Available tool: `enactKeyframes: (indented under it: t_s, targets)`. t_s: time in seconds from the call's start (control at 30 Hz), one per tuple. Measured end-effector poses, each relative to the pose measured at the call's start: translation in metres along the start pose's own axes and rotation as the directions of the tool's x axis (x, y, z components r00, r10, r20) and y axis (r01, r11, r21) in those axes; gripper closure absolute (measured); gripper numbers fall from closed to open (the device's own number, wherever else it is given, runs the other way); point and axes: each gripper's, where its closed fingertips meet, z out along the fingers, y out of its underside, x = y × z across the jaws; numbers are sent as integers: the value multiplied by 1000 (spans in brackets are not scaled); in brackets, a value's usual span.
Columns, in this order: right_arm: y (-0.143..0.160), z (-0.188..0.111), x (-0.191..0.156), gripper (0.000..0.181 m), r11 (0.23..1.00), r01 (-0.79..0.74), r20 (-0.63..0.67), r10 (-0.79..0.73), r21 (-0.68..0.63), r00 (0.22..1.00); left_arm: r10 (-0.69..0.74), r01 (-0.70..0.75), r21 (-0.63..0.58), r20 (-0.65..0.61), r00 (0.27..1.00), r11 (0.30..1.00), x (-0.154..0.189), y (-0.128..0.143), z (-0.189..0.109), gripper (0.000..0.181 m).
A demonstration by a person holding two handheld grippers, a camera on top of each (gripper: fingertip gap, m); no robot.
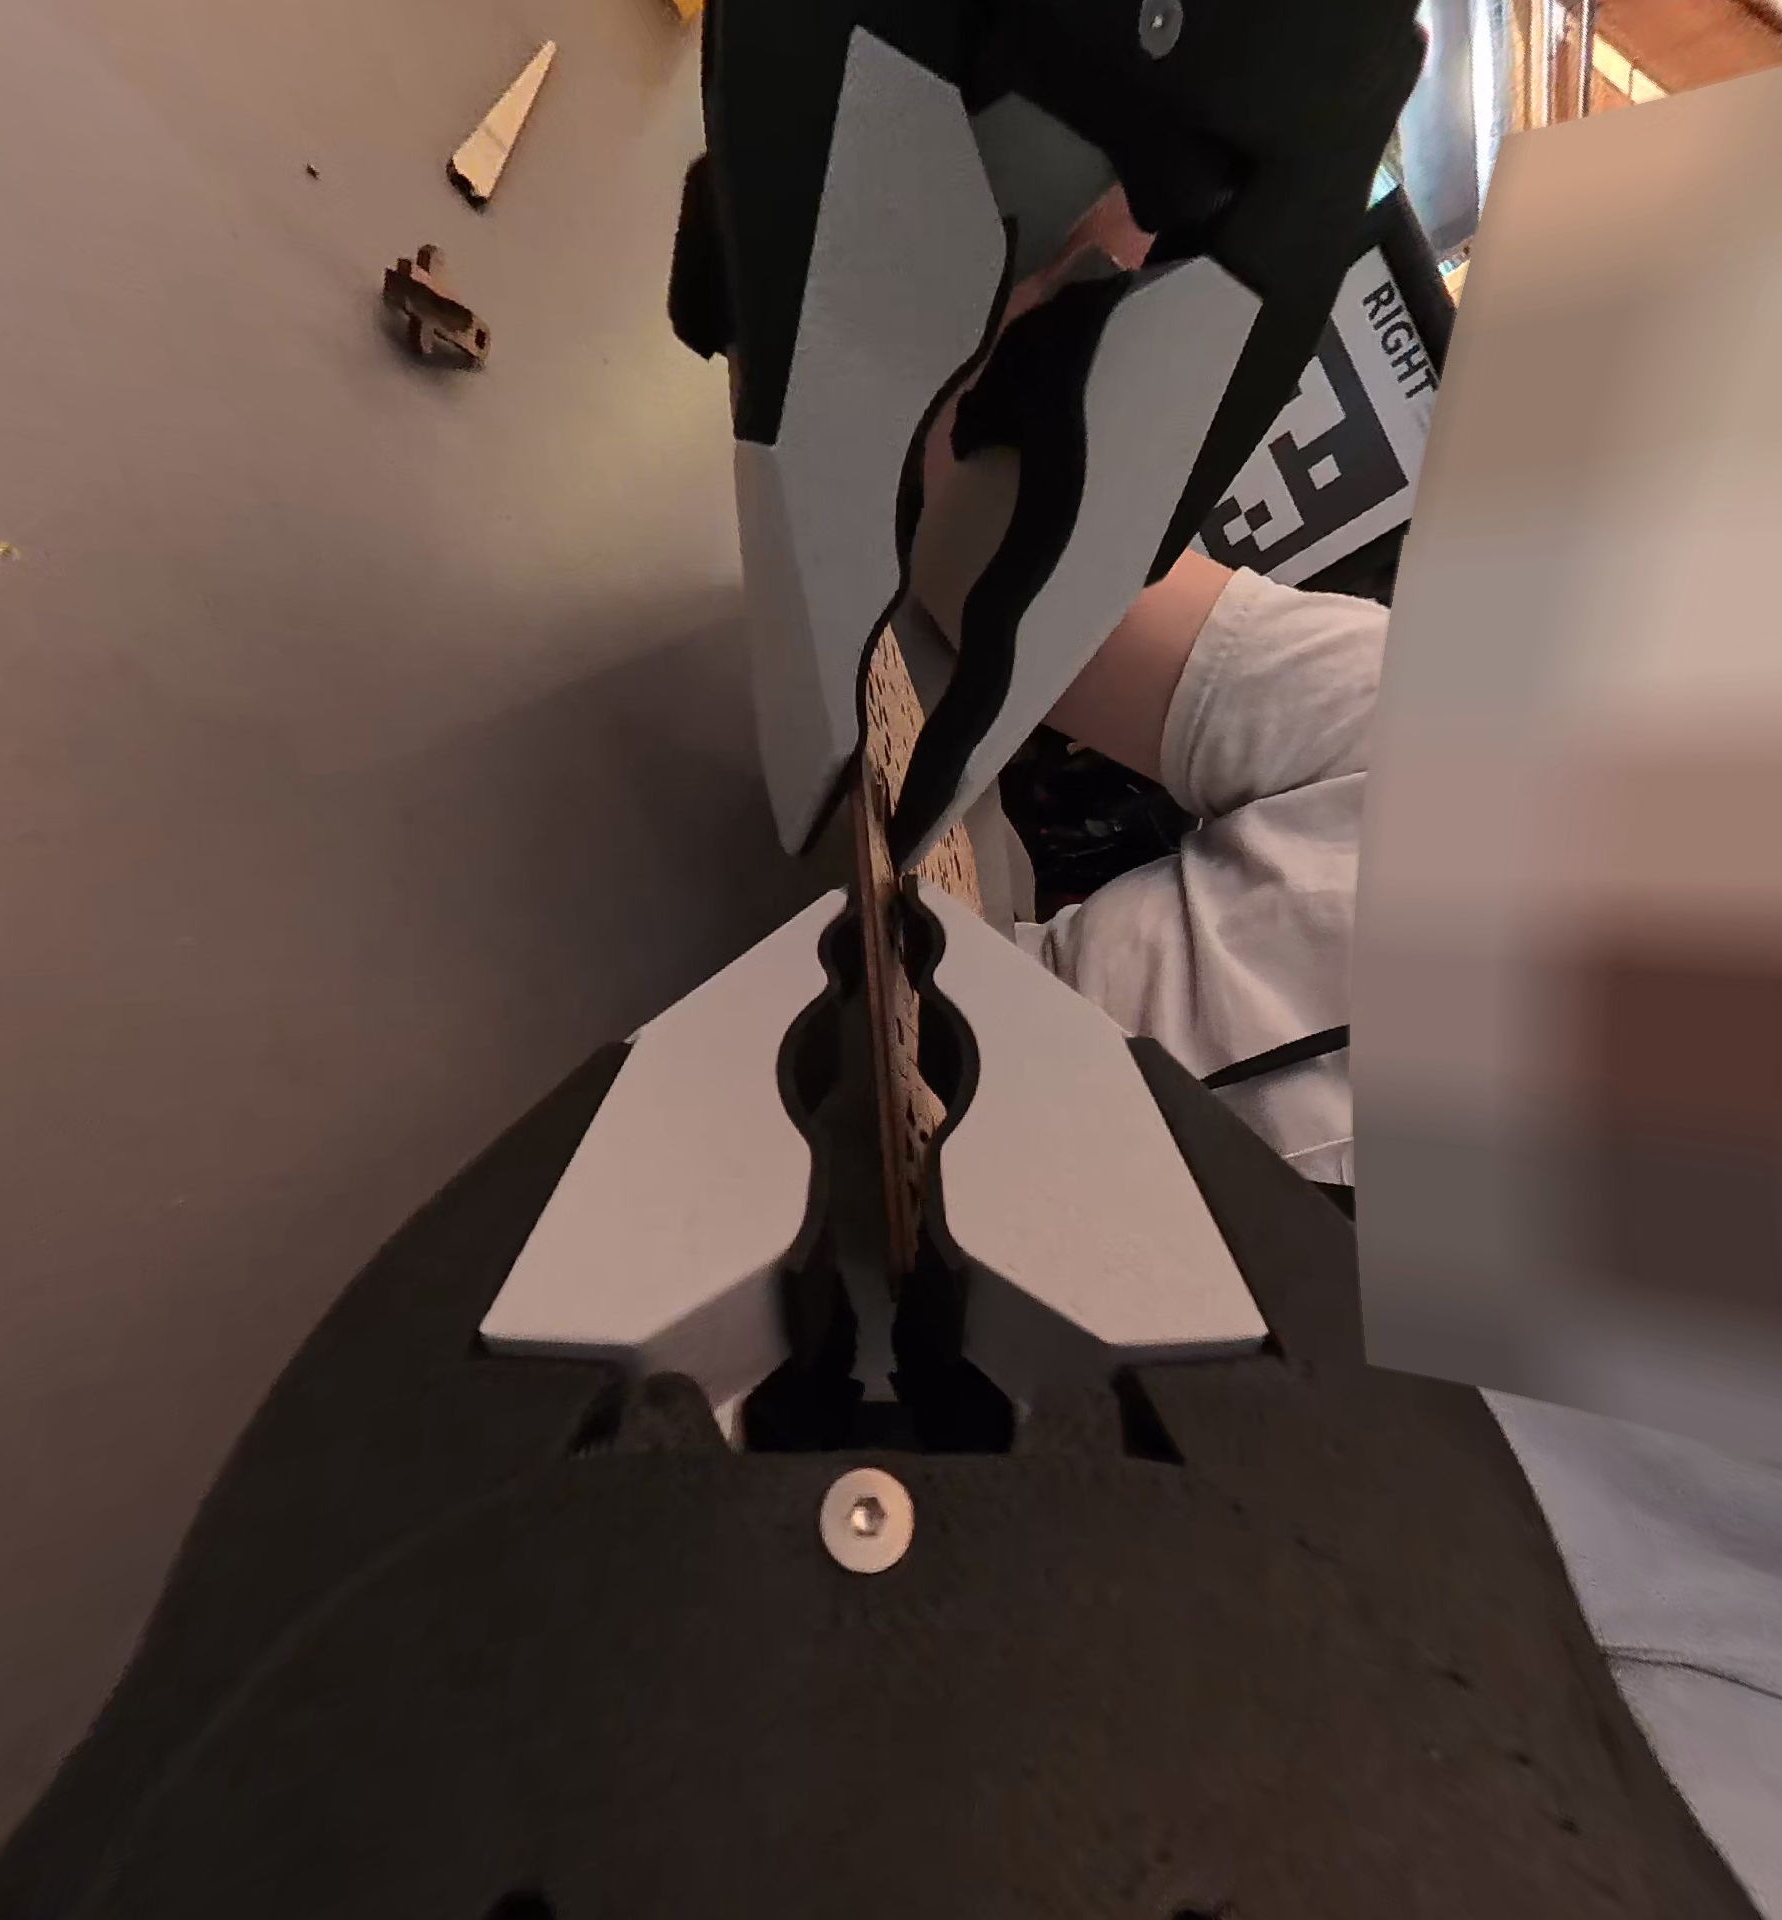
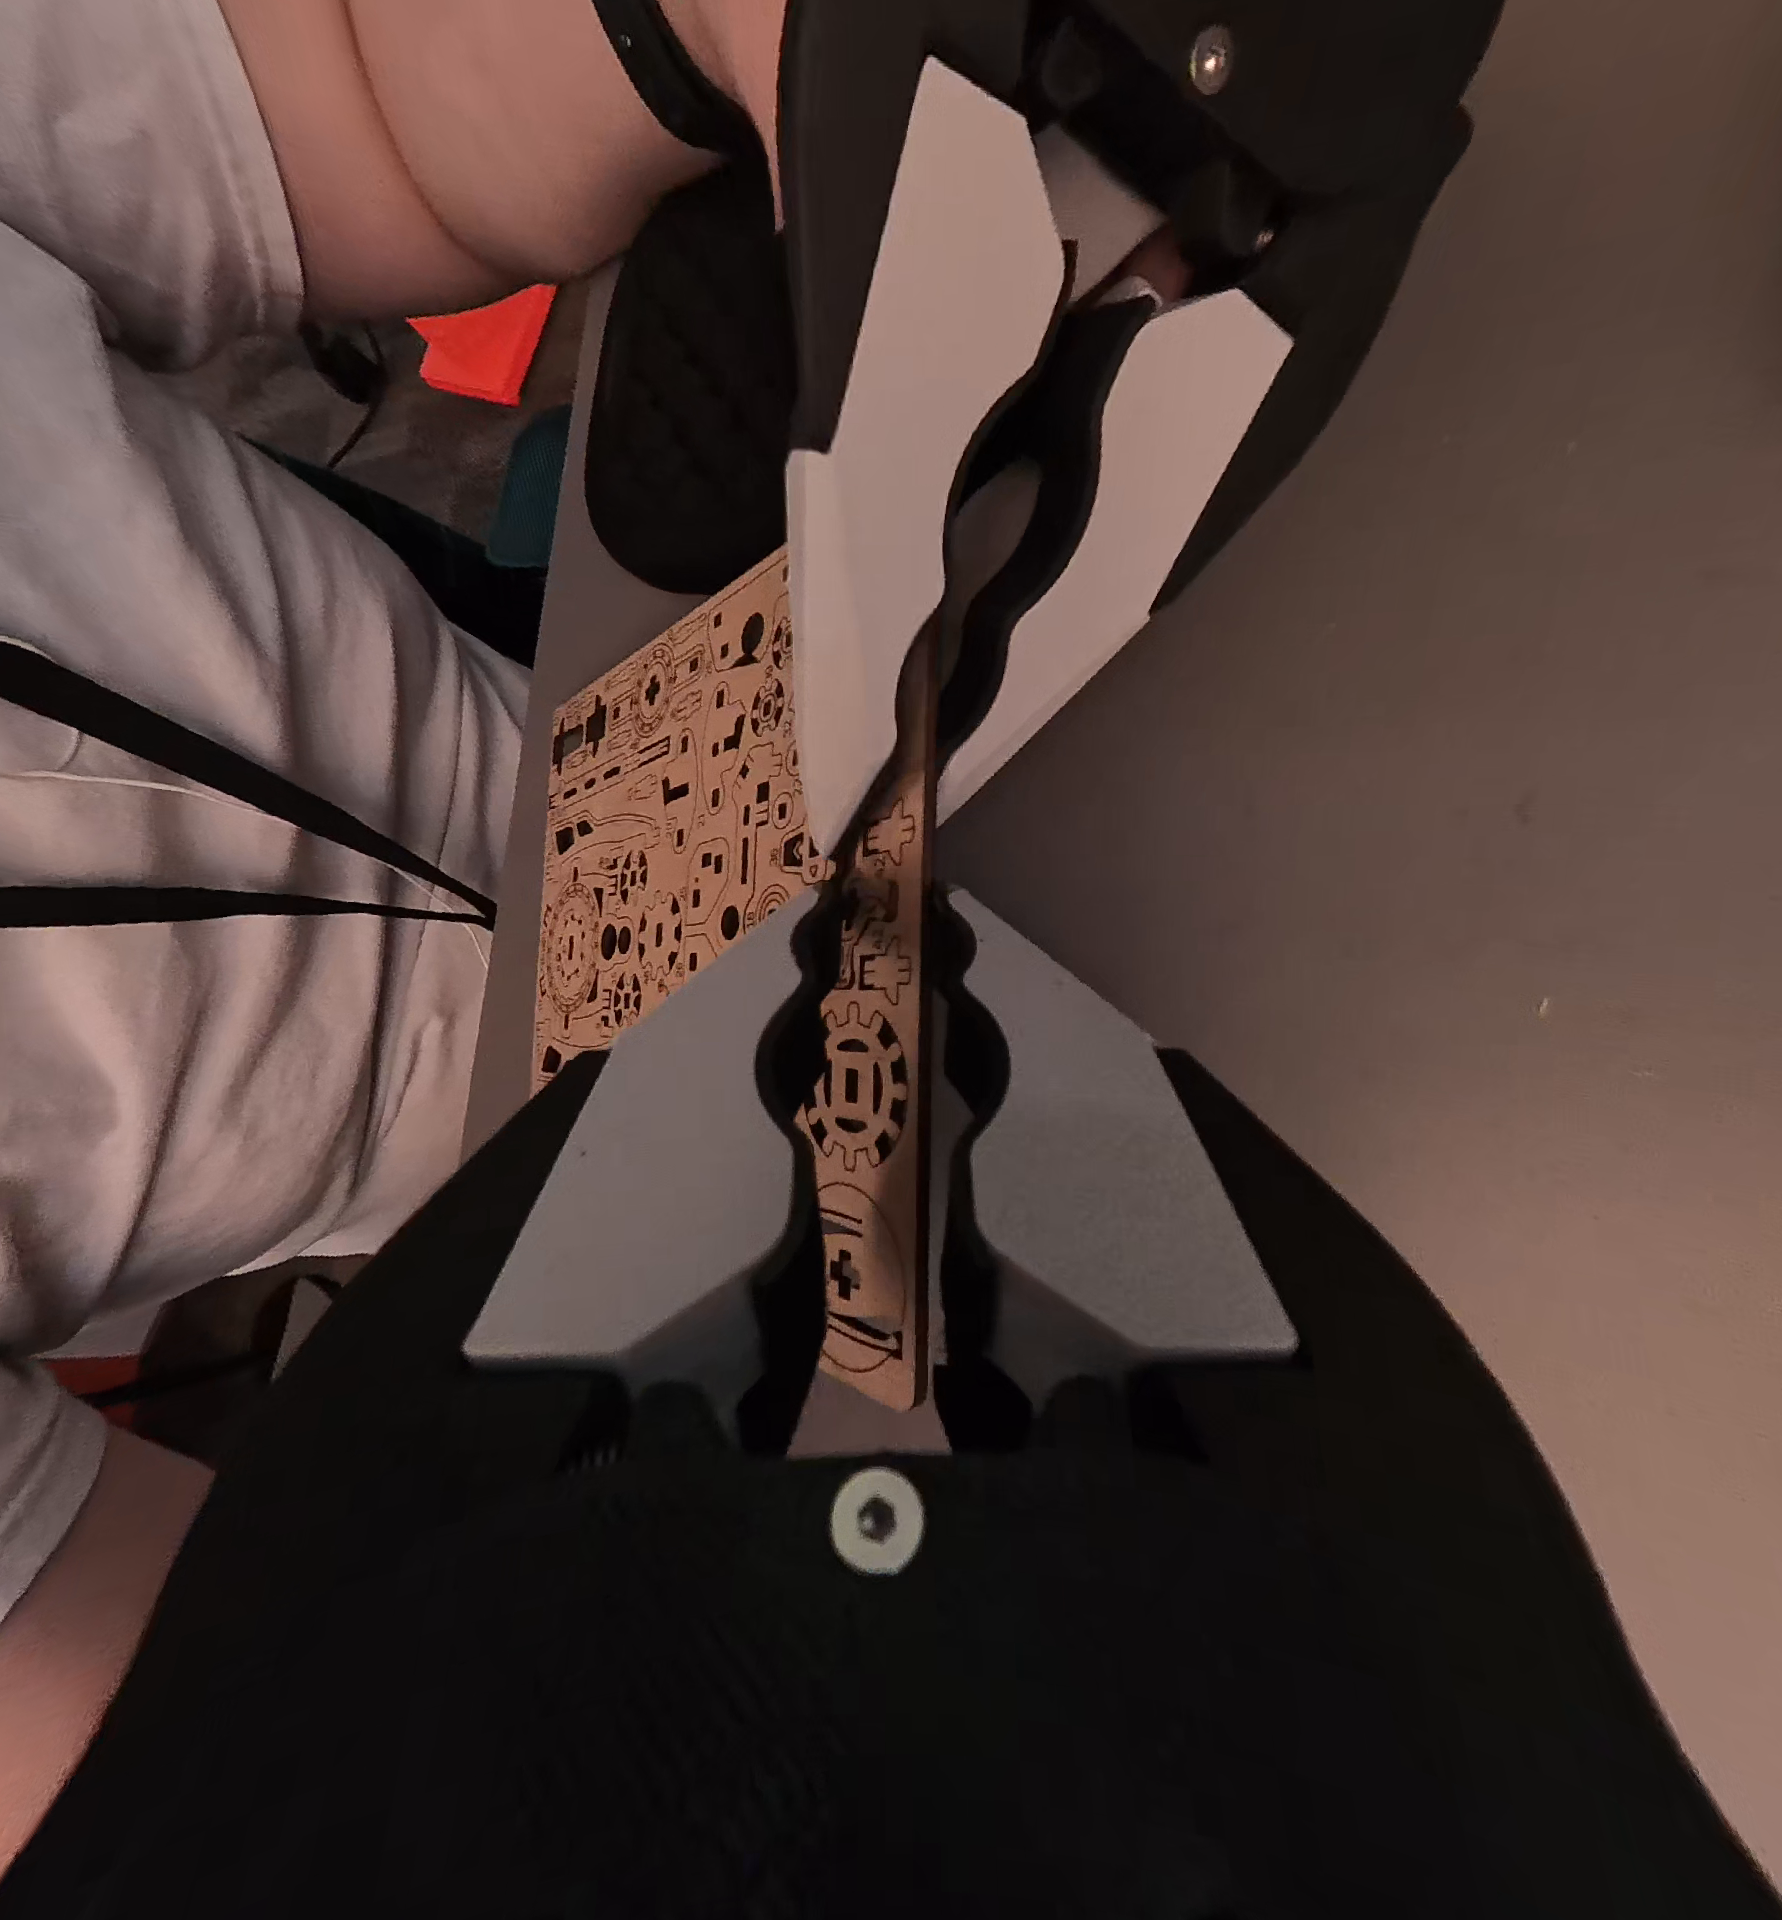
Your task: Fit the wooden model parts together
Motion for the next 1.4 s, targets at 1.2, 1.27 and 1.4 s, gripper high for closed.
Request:
enactKeyframes:
  t_s: [1.2,1.27,1.4]
  targets:
    - [2,-1,5,164,1000,9,-78,-11,-23,997,-50,50,41,3,999,998,-5,-3,-6,178]
    - [2,-3,7,163,1000,12,-87,-14,-19,996,-50,50,48,3,999,998,-5,-4,-6,178]
    - [2,-3,5,163,1000,19,-81,-20,-17,997,-42,42,45,4,999,998,-4,-4,-6,178]
